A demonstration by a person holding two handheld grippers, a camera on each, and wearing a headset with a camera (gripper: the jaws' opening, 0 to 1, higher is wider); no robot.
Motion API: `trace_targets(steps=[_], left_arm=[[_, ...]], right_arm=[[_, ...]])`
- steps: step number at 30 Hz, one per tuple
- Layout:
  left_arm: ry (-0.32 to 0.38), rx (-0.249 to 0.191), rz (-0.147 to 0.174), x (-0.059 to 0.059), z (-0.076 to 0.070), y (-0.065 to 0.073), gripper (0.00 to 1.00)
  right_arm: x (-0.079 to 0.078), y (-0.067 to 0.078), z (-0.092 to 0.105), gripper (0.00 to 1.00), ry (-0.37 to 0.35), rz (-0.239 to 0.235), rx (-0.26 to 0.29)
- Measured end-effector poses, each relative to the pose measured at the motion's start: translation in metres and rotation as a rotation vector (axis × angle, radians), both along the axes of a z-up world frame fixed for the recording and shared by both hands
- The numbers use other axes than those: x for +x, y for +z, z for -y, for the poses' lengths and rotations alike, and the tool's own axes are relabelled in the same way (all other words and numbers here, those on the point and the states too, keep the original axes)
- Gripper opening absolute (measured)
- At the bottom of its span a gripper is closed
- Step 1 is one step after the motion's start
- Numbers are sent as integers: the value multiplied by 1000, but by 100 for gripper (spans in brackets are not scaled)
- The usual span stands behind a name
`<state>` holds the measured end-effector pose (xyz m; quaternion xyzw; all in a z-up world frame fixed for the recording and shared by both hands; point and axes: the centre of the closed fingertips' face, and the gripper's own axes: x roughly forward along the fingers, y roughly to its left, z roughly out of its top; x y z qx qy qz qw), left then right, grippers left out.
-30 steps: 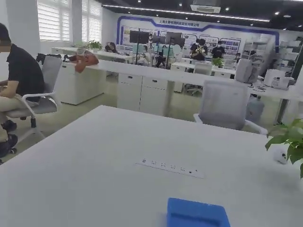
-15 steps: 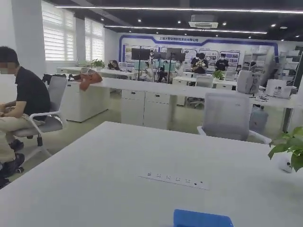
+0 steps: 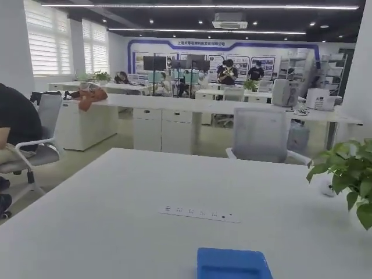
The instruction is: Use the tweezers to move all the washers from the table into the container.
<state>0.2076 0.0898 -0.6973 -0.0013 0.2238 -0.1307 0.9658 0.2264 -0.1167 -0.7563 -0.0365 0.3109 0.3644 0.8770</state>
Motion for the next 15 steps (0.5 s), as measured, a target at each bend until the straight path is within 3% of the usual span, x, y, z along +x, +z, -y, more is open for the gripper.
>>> trace_targets(steps=[4,5,6,8,11,15], left_arm=[[8,16,3,-1,-3,0,99],[5,43,0,-3,-5,-2,99],[2,99,-3,-4,-9,-5,99],[-7,128,-5,-8,-10,-9,99],[-4,110,-15,-13,-11,-10,99],[10,86,-24,-16,-16,-11,99]], right_arm=[[-5,29,11,77,-120,36,93],[-6,34,16,81,-136,40,100],[-6,37,20,84,-149,49,98],[-4,43,31,89,-175,78,81],[1,41,48,97,-231,73,58],[6,49,57,99,-278,100,84]])
